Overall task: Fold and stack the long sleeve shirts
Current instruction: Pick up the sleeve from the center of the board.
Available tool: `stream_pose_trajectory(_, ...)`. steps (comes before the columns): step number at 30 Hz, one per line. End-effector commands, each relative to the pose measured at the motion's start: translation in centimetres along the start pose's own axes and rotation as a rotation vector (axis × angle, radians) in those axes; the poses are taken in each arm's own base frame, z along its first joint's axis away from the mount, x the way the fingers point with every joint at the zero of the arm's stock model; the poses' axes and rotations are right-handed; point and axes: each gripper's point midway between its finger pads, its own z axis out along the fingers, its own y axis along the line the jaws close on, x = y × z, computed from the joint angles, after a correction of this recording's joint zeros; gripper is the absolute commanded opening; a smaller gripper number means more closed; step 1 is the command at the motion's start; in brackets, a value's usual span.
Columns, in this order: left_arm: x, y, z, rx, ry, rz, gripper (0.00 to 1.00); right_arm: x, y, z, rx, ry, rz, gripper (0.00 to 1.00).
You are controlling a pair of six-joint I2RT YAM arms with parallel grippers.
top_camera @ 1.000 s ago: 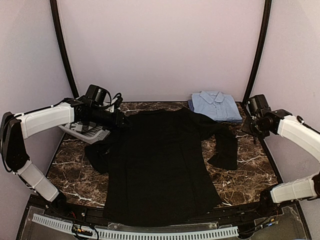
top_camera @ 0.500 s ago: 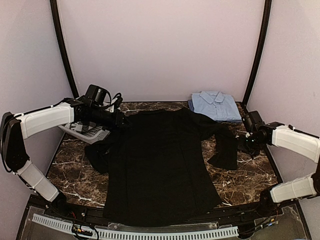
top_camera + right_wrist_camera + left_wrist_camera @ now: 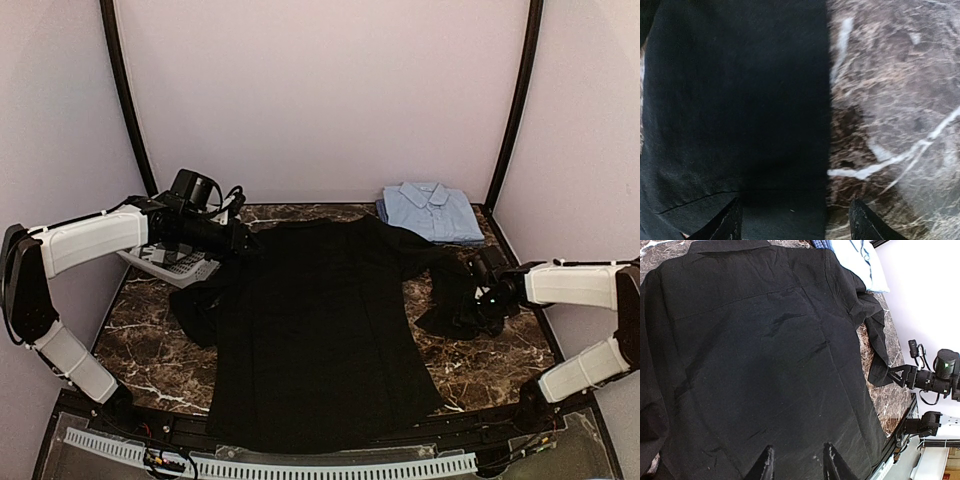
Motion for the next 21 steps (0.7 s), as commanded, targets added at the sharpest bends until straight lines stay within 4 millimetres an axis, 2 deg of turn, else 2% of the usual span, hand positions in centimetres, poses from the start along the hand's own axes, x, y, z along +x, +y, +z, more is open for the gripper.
stream_pose_trajectory(1, -0.3, -1.4, -1.2, 0.04, -0.023, 0.02, 0.32, 0.4, 0.8, 1.0, 0.049, 0.002, -0.043, 0.69)
stream_pose_trajectory(5, -0.3, -1.4, -1.2, 0.038, -0.024, 0.022, 0.32, 1.9, 0.7, 2.1, 0.137, 0.054, -0.106, 0.68)
stream_pose_trajectory(7, -0.3, -1.4, -1.1, 0.037, -0.022, 0.022, 0.32, 2.7, 0.6, 2.8, 0.161, 0.081, -0.121, 0.64)
stream_pose_trajectory(12, -0.3, -1.4, -1.3, 0.034, -0.021, 0.025, 0.32, 3.3, 1.1, 3.0, 0.123, 0.092, -0.101, 0.29)
stream_pose_trajectory(16, -0.4, -1.4, -1.5, 0.027, -0.026, 0.03, 0.32, 2.3, 1.0, 2.1, 0.117, 0.046, -0.076, 0.0)
stream_pose_trajectory(21, -0.4, -1.4, -1.4, 0.03, -0.023, 0.029, 0.32, -1.2, -1.0, 0.1, 0.184, -0.046, -0.034, 0.0)
